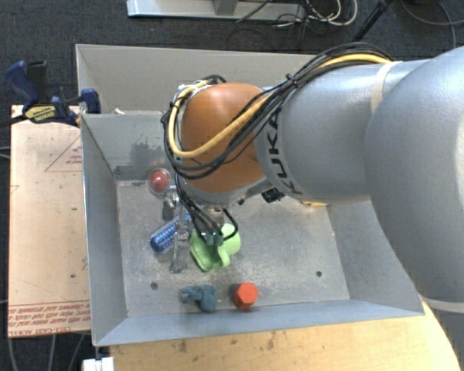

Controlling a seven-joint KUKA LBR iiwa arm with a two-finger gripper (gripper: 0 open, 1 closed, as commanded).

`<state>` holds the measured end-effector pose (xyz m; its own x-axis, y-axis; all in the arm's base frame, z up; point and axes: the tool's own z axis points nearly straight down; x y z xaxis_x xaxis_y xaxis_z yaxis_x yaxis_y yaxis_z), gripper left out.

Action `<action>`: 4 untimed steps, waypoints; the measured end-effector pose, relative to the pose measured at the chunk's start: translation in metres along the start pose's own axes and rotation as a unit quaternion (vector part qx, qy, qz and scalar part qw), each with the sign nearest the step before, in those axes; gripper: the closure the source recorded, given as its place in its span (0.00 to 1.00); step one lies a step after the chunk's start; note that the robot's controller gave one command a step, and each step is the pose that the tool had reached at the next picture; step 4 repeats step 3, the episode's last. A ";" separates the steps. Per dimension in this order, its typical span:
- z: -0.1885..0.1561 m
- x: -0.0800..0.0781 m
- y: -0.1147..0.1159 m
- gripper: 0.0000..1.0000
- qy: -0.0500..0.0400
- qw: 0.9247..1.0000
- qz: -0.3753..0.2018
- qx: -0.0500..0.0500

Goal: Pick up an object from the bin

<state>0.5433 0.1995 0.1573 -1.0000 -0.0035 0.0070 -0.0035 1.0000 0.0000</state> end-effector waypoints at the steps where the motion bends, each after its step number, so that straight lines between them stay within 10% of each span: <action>1: 0.072 -0.034 -0.030 0.00 -0.004 0.997 -0.079 0.000; 2: 0.070 -0.035 -0.030 1.00 -0.005 0.997 -0.080 -0.001; 3: -0.054 -0.037 -0.035 1.00 -0.008 0.997 -0.078 -0.001; 4: -0.054 -0.037 -0.035 1.00 -0.008 0.997 -0.078 -0.001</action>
Offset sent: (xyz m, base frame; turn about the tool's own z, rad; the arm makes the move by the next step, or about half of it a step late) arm 0.0331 -0.0299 -0.0707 -0.1613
